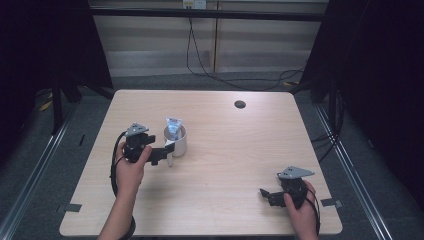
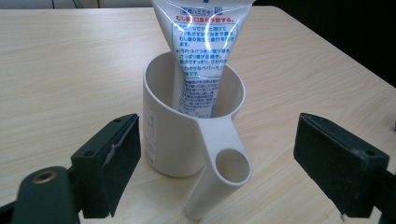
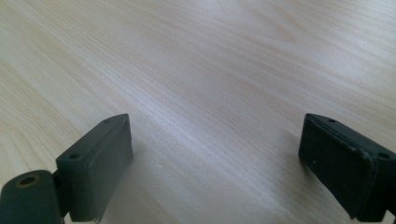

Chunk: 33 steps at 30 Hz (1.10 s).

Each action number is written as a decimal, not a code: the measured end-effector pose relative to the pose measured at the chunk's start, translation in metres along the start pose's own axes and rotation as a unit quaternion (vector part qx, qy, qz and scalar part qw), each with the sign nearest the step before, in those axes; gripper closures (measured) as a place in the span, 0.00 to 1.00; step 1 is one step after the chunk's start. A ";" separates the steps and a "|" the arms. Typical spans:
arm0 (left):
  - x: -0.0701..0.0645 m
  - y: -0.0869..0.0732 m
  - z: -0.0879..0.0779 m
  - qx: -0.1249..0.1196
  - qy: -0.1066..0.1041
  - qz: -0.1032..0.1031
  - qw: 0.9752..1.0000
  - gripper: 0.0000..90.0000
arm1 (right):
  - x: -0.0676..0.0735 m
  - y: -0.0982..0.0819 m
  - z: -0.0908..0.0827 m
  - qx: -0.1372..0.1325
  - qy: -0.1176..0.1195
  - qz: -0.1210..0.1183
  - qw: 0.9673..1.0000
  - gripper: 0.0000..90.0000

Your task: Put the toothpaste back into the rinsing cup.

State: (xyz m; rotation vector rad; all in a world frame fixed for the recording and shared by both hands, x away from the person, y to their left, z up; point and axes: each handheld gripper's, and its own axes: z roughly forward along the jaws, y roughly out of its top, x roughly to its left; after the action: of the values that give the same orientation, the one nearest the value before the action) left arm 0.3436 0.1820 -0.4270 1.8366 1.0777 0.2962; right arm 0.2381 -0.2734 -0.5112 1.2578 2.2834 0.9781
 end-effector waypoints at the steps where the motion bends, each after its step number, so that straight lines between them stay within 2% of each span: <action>1: 0.000 -0.001 0.000 0.001 -0.001 0.002 1.000 0.17 | 0.000 0.000 0.000 0.000 0.000 0.000 1.000 0.10; 12: 0.003 -0.012 -0.008 0.002 0.000 0.001 1.000 0.17 | 0.000 0.000 0.000 0.000 0.000 0.000 1.000 0.10; 14: 0.004 -0.014 -0.009 -0.001 0.002 -0.004 1.000 0.17 | 0.000 0.000 0.000 0.000 0.000 0.000 1.000 0.10; 15: 0.005 -0.015 -0.010 0.004 0.002 0.002 1.000 0.17 | 0.000 0.000 0.000 0.000 0.000 0.000 1.000 0.10; 30: 0.005 -0.029 -0.011 0.003 0.002 0.000 1.000 0.17 | 0.000 0.000 0.000 0.000 -0.001 0.000 1.000 0.10; 33: 0.006 -0.031 -0.011 0.009 0.002 0.010 1.000 0.17 | 0.000 0.000 0.000 0.000 0.000 0.000 1.000 0.10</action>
State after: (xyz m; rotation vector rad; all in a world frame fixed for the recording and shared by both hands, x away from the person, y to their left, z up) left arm 0.3232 0.1983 -0.4478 1.8649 1.0692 0.3021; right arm 0.2380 -0.2734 -0.5111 1.2586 2.2833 0.9775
